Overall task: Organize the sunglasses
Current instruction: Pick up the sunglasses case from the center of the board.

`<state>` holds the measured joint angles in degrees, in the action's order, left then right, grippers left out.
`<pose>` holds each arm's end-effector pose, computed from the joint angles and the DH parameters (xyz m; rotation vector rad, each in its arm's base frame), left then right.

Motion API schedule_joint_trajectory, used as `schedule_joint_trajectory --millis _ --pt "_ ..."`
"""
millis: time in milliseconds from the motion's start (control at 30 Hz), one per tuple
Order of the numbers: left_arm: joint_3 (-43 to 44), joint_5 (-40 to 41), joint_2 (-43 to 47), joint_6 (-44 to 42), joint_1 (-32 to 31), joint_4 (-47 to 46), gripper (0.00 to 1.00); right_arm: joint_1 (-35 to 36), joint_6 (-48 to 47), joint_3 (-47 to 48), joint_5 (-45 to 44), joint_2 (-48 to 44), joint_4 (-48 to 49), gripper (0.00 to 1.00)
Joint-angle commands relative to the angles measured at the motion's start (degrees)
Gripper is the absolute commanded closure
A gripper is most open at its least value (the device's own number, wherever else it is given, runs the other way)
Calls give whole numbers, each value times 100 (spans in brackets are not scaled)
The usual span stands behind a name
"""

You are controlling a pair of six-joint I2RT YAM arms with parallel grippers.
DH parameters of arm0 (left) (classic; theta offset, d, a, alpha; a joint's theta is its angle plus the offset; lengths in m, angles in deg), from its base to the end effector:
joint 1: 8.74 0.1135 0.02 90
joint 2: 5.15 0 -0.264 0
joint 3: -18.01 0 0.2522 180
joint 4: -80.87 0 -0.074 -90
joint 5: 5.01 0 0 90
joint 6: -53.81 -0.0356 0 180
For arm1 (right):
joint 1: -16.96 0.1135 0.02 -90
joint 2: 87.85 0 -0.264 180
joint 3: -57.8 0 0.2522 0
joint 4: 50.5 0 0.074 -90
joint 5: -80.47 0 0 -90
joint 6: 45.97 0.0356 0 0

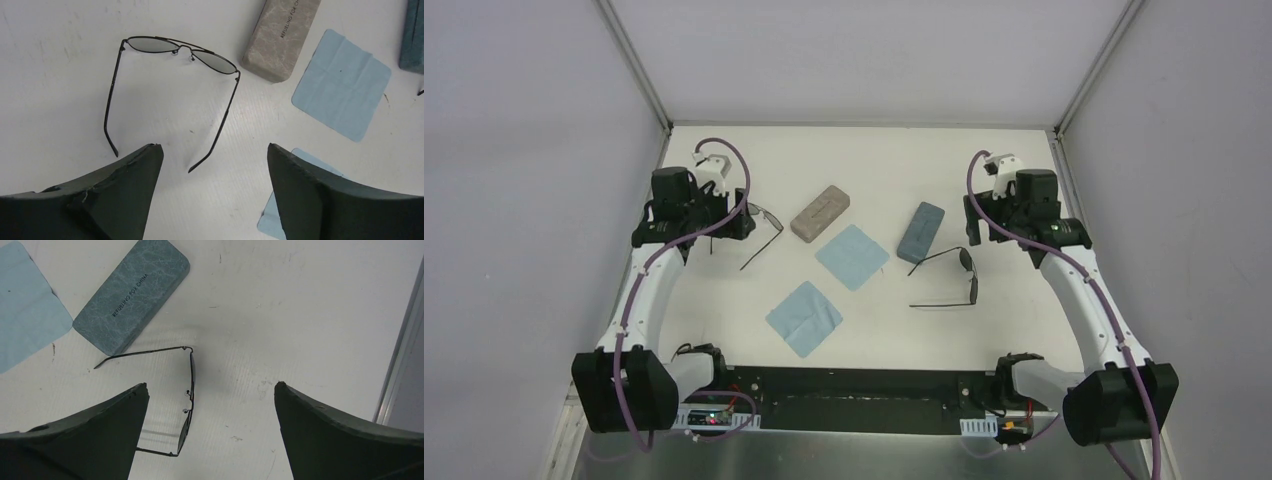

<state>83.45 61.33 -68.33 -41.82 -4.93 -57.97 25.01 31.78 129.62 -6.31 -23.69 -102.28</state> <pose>0.2363 0.0014 0.2921 0.2549 2.1935 -0.3722 0.2309 0.0347 0.3085 -0.4396 2.2978 0.0294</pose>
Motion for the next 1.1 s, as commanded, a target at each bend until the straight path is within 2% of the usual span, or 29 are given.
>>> schedule_joint_trajectory --millis 0,100,167,300,367,467,533,633,700,867,1067 --pt "609 -399 -493 -30 34 -254 18 -23 312 141 -179 -47 533 0" --pt "1219 -317 -869 -171 -171 -243 16 -25 -100 283 262 20 353 0" --pt "1732 -32 -1146 -525 -727 -115 16 -32 -441 319 746 -39 182 0" --pt "3031 661 -2156 -1050 -1899 657 16 -155 -121 426 450 15 33 0" --pt "3914 693 -2852 -860 -2276 1192 15 -512 275 619 454 208 -162 0" --pt "4917 750 -3755 -313 -2785 1602 15 -1032 412 893 1003 499 -500 3" --pt "5120 969 -4041 -270 -3244 1479 15 -1060 -65 958 1304 544 -530 6" --pt "5460 1230 -4509 -235 -3989 1356 15 -1072 -252 927 840 645 -411 5" --pt "5851 1341 -4995 105 -4392 1308 14 -1165 -202 923 779 697 -423 4" --pt "6460 2022 -5787 844 -5002 865 14 -1260 -120 514 756 351 -255 2" --pt "6969 2654 -6588 1245 -5432 657 14 -1382 -106 169 907 20 -400 2"
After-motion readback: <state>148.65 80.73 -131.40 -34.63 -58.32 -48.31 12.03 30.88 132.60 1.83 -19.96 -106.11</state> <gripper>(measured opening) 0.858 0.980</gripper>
